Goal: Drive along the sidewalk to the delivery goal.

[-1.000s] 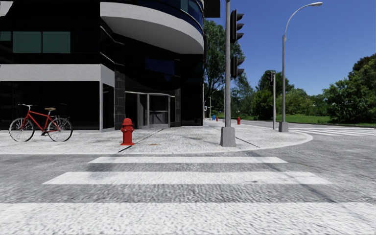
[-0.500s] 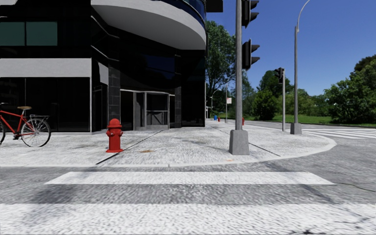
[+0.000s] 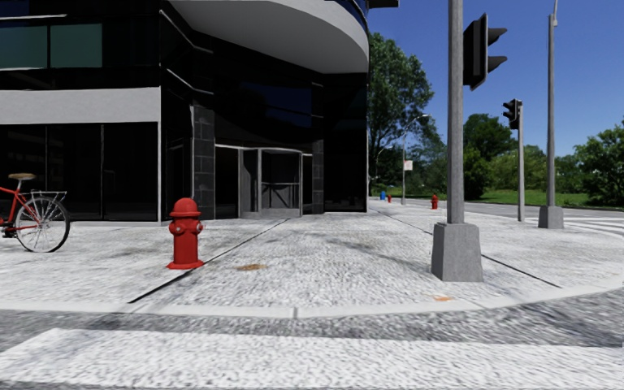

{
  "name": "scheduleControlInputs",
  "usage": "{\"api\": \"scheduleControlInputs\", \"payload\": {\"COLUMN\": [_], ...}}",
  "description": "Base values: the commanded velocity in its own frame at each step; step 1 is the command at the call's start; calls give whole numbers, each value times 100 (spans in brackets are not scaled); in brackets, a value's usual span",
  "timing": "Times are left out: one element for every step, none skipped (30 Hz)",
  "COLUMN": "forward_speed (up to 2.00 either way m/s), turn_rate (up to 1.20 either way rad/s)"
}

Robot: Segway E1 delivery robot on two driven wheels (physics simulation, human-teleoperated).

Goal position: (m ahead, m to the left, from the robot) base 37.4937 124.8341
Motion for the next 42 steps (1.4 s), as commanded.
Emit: {"api": "scheduleControlInputs", "payload": {"forward_speed": [200, 200, 200, 200, 200, 200, 200, 200, 200, 200, 200, 200, 200, 200, 200, 194, 191, 190, 189, 189, 186, 177, 165, 165, 158, 156, 156, 155, 155, 155, 155, 155, 155, 155, 155, 155, 155, 155, 155, 155, 155, 155], "turn_rate": [0, 0, 0, 0, 0, 0, 0, 0, 0, 0, 0, 0, 0, 0, 0, 0, 0, 0, 0, 0, 0, 0, 0, 0, 0, 0, 0, 0, 0, 0, 0, 0, 0, 0, 0, 0, 0, 0, 5, 18, 30, 35]}}
